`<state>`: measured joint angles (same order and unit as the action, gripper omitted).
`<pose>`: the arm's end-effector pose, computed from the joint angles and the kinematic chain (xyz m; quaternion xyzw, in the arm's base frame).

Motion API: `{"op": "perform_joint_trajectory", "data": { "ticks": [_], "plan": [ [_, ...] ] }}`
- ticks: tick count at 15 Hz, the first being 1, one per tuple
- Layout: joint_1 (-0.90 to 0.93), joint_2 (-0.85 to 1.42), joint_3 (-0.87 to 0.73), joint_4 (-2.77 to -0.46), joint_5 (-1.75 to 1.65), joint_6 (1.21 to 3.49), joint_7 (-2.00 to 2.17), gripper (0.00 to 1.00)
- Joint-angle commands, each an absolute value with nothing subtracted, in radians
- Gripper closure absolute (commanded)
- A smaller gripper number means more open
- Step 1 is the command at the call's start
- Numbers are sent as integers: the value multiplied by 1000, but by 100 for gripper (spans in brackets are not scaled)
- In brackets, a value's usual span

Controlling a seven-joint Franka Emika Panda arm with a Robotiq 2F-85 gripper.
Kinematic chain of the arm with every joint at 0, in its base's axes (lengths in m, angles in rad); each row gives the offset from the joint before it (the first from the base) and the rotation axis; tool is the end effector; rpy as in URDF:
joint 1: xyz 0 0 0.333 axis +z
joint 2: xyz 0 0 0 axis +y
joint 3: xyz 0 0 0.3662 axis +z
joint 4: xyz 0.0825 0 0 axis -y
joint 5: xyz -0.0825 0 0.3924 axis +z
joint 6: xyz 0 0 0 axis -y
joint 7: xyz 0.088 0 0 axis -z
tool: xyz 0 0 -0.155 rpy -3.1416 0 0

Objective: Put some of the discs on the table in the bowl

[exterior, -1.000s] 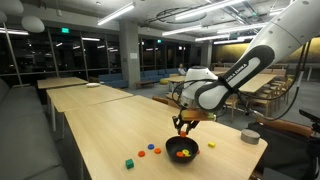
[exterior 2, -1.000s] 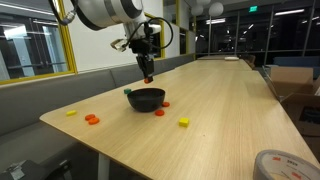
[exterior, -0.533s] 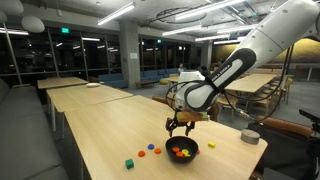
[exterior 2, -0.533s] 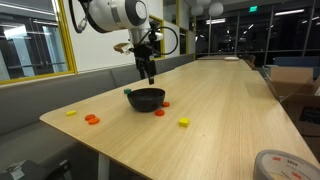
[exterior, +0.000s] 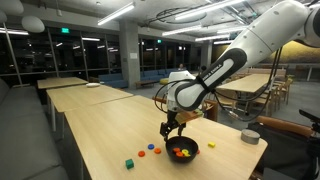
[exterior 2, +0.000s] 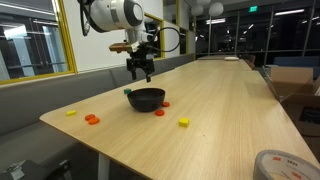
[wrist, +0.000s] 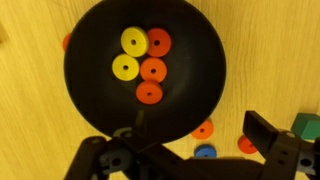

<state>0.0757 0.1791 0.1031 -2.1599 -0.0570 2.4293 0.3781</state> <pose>0.5787 0.1019 0.3194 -0.9957 0.0800 -0.0469 0.0025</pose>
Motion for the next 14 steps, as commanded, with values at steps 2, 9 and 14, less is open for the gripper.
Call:
{"op": "perform_joint_trajectory", "data": {
  "ticks": [2, 9, 14],
  "plan": [
    [110, 289, 104, -2017, -77, 2337, 174, 0],
    [133, 398, 96, -1886, -171, 2278, -29, 0],
    [126, 457, 98, -1831, -166, 2315, -67, 0]
  ]
}}
